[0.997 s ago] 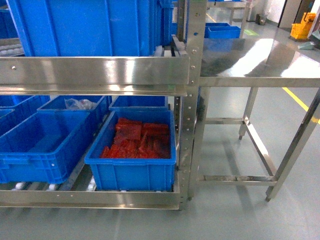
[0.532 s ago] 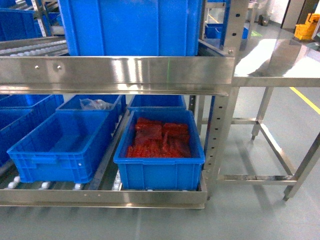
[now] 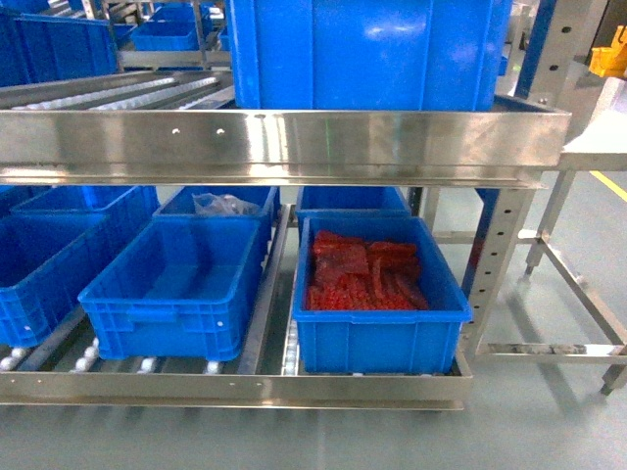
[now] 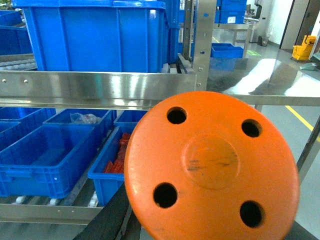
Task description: Sort blue parts and orange caps into right shelf containers
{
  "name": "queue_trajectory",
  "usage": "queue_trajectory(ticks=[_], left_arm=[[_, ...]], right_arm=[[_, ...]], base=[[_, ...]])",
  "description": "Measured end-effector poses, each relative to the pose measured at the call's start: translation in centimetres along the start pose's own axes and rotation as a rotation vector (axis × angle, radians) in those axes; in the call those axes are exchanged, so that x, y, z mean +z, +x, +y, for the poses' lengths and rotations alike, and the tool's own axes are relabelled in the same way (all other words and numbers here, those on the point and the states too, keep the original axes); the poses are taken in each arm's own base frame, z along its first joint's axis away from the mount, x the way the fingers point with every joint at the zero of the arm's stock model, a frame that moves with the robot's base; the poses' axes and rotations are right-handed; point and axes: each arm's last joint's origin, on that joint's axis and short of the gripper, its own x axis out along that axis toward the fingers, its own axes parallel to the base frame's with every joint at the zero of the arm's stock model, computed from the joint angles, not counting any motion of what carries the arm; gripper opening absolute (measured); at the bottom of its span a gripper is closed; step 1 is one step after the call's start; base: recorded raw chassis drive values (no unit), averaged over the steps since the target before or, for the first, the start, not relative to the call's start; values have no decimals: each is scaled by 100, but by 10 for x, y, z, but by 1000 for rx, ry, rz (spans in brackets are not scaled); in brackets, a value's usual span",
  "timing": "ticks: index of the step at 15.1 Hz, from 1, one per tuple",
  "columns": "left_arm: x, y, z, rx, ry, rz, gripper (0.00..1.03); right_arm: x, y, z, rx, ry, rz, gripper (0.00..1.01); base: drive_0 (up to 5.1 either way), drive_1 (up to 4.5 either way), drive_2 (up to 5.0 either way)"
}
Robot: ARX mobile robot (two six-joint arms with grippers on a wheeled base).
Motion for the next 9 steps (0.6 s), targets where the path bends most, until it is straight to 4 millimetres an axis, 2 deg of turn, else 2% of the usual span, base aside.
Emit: queue_trajectory(ticks=[9], left_arm=[[0, 0, 0, 0, 0, 0, 42]], right_arm=[[0, 0, 0, 0, 0, 0, 42]], base=[[-504, 240, 240]])
